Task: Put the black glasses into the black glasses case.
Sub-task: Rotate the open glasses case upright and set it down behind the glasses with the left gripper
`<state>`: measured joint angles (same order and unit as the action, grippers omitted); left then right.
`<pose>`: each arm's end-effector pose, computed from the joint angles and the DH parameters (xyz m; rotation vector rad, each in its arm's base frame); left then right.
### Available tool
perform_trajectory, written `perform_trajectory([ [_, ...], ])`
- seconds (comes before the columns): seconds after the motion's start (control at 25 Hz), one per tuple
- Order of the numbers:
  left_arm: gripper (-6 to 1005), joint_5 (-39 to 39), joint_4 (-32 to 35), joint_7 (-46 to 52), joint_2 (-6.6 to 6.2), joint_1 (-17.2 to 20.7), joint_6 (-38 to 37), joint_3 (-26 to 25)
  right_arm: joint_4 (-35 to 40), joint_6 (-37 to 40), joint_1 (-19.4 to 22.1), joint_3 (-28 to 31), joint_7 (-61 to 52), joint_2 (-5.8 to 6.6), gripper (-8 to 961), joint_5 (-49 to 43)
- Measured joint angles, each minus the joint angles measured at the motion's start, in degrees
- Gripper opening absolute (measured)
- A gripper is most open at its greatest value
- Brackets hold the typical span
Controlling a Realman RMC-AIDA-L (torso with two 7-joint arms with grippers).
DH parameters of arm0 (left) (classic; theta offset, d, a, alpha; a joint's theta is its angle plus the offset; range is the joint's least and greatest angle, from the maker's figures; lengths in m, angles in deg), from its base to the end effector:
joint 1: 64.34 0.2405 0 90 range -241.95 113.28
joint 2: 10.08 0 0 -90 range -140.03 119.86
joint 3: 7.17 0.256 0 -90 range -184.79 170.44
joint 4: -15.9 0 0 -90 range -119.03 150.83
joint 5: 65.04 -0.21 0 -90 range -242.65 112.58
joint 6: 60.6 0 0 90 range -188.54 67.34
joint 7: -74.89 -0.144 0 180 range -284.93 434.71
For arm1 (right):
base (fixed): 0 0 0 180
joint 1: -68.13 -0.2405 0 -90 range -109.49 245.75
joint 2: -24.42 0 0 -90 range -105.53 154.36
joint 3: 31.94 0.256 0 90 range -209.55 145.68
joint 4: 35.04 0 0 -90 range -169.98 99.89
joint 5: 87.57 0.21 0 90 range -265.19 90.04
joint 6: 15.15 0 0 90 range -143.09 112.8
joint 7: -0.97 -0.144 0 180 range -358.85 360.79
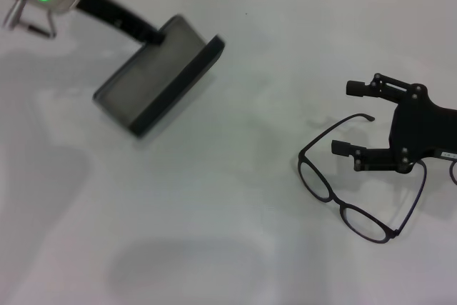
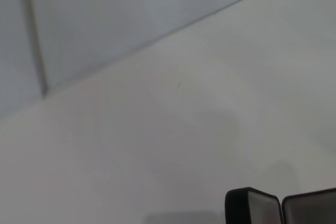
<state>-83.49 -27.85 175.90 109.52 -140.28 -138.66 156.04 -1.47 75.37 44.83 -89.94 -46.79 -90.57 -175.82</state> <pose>-0.1774 0.4503 0.0293 -2.5800 -0.8609 0.1618 0.2629 0.3062 0.0065 -2.6211 -0.0446 0.8327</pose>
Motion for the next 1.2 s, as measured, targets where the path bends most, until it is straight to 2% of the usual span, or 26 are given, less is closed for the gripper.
perform_trajectory([
  [0.2,147,-3.49,6.69,-9.81,0.3,-7.52,7.77,-0.01,-0.6,-0.01,0.06,0.02,0.51,-0.11,891,0.02],
  [0.32,146,-6.04,14.64,-14.11,0.75,-10.52,16.36,-0.07,-0.76,-0.08,0.46,0.07,0.57,-0.16,891,0.02],
  [0.44,146,-7.77,23.1,-16.66,0.85,-11.46,25.91,-0.1,-0.76,-0.08,0.9,0.35,0.63,-0.21,891,0.09],
  [0.6,145,-8.01,30.74,-20.75,0.87,-11.39,35.26,-0.17,-0.87,-0.02,1.44,1.93,0.65,-0.29,891,0.13],
  [0.96,78,-3.24,37.16,-28.38,0.55,-8.8,40.32,-0.26,-0.97,0.1,1.72,2.46,0.63,-0.37,891,0.8],
  [1.2,42,-0.76,36.16,-28.3,0.25,-8.36,35.08,-0.29,-0.98,0.1,1.78,2.45,0.54,-0.43,891,0.97],
])
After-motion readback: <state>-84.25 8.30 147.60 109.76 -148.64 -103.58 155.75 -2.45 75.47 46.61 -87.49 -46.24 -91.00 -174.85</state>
